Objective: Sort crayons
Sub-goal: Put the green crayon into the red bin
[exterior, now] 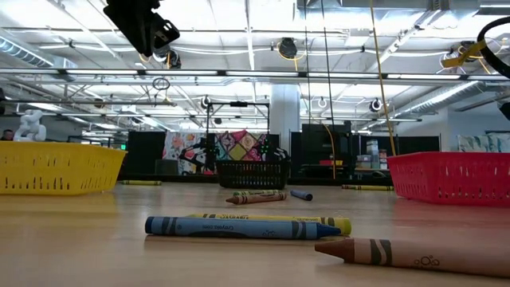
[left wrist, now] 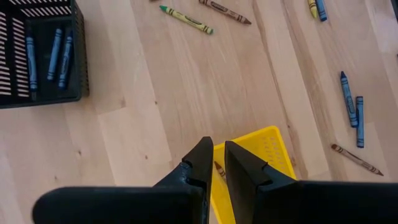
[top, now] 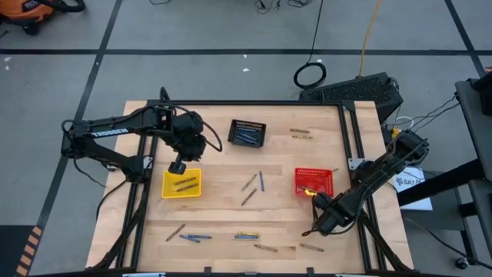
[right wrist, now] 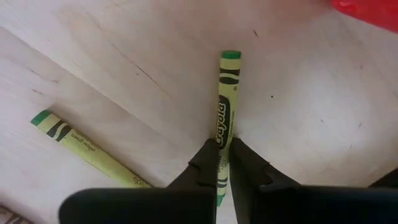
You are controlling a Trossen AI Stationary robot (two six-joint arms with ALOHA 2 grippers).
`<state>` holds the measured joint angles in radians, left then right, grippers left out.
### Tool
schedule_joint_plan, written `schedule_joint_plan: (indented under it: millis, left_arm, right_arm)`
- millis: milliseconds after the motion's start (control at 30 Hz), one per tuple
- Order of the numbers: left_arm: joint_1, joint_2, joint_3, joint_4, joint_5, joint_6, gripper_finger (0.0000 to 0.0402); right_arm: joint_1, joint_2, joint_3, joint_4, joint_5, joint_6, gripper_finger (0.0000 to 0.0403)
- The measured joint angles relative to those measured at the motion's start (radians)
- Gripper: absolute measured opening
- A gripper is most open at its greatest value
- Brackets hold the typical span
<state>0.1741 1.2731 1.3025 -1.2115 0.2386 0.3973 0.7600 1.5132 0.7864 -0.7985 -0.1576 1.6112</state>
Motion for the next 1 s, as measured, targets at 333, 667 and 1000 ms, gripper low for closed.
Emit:
schedule_joint_plan:
  millis: [333,667,1000]
  left_arm:
    - [0.0,0.0,0.0,-0.001,0.0,0.0,0.0041]
    - [0.0,0.0,0.0,-0.001,-0.007,0.001,0.0041]
    - [0.001,0.0,0.0,0.008,-0.012,0.002,0.0041]
  right_arm:
    - [0.0,-0.153,0.082,-0.109,0.085,0.052,0.0001]
    - [-0.07,-0.288,0.092,-0.194,0.207,-0.019,0.0]
    - [-0.227,-0.372,0.094,-0.257,0.341,-0.18,0.0]
